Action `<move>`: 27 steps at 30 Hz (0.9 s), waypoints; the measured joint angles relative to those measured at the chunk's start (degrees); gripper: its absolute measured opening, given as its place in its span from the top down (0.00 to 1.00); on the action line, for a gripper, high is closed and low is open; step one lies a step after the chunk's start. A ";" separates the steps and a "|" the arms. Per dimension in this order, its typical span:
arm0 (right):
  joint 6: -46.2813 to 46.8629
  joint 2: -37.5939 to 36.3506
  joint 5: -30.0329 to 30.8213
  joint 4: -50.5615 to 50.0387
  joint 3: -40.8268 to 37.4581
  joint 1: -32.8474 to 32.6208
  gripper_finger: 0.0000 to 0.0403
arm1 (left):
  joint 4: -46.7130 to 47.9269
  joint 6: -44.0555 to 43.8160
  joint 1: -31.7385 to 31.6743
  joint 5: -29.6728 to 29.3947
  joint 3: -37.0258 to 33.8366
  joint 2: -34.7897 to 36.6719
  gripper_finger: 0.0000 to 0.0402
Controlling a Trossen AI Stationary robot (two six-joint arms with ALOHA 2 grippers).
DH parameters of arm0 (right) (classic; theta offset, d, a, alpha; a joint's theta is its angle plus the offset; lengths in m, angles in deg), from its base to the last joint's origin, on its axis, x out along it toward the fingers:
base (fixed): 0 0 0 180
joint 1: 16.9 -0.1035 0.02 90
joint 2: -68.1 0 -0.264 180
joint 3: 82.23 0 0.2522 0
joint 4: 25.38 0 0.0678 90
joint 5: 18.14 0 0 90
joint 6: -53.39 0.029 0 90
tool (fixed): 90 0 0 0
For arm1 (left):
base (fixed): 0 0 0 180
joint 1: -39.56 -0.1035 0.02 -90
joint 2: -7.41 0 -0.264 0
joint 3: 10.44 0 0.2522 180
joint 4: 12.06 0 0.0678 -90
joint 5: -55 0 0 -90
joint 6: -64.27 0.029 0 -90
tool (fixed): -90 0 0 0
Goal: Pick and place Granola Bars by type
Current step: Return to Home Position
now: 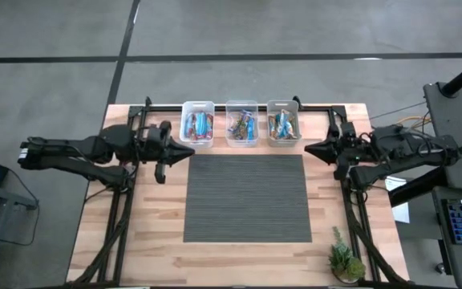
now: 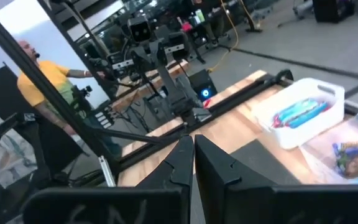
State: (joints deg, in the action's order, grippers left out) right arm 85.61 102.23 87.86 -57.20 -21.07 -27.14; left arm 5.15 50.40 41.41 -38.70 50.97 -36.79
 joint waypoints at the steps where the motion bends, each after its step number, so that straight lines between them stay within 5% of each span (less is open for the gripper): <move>1: 0.62 0.02 -0.02 -0.13 -0.19 0.00 0.98 | 0.11 -0.76 0.00 0.02 -0.26 -0.05 1.00; 9: 0.54 0.71 0.11 -0.11 -1.58 0.00 0.98 | 0.09 -0.09 0.00 -0.02 -3.60 -1.11 1.00; 27: -24.30 -10.46 1.51 -1.21 -5.43 0.15 0.98 | -0.07 6.33 -1.83 -0.92 -6.16 3.10 1.00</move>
State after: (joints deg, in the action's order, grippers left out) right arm 61.31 91.77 89.37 -58.41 -26.50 -26.98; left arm 5.08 56.73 39.58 -39.62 44.80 -33.70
